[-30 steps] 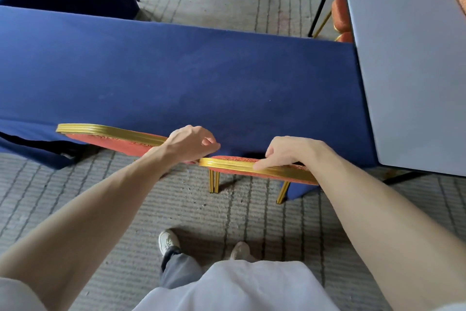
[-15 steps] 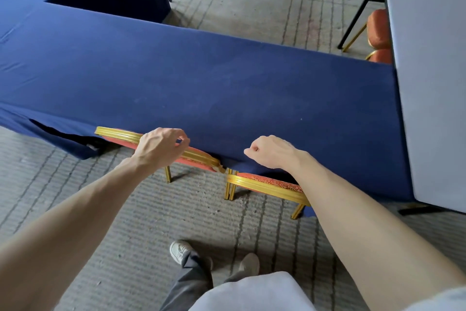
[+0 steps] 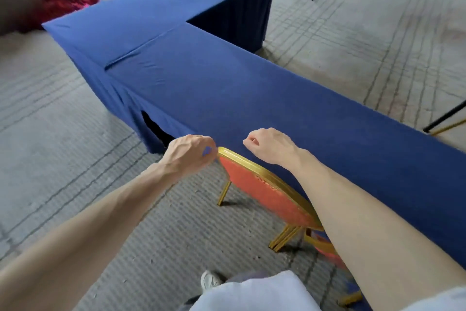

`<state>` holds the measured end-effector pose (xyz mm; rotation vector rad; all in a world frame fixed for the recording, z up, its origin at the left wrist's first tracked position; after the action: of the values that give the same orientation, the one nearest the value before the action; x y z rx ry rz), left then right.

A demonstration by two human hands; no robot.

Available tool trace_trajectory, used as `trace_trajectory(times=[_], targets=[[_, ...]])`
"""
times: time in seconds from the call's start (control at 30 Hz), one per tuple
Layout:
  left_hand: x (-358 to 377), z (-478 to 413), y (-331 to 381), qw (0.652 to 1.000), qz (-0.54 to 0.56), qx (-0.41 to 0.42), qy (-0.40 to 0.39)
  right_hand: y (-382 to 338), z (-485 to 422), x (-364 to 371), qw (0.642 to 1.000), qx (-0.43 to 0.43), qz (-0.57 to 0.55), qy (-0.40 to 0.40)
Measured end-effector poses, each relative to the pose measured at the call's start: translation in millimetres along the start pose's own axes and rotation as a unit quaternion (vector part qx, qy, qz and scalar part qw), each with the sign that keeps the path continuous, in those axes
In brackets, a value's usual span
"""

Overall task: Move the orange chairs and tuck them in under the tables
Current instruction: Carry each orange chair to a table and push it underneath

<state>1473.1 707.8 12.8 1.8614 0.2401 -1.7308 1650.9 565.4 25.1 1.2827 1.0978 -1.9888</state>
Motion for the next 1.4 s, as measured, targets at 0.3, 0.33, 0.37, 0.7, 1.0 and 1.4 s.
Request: trace_trajectory(times=[0.3,0.33,0.37,0.7,1.0,1.4], targets=[[-113,69,-263,0.950,0.008,-0.297,0.096,-313,-163,54,0.968,-0.241,0.039,-0.067],[-122,78,-291,0.942,0.015,-0.319,0.103,-346,-175,61,0.960,-0.267,0.039,-0.071],[-135,88,-325,0.932,0.019,-0.344,0.112,-387,-190,69,0.951,-0.296,0.040,-0.075],[-276,192,-591,0.795,0.048,-0.560,0.231,-768,-302,121,0.848,-0.513,0.023,-0.128],[-378,390,-744,0.638,0.029,-0.692,0.336,-1075,-258,197,0.721,-0.686,0.009,-0.098],[-445,589,-1012,0.552,0.054,-0.731,0.398,-1412,-246,336,0.692,-0.715,0.033,-0.090]])
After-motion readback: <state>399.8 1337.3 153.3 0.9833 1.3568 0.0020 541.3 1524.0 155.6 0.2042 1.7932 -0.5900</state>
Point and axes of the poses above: each hand's wrist, its own z-axis away from the middle knuckle, its own x-axis out of the palm, y = z × x, the point moved 2 cm from there along -z, towards the middle knuckle, and after that the axes turned 3 degrees about y, right-handed, at the moved point
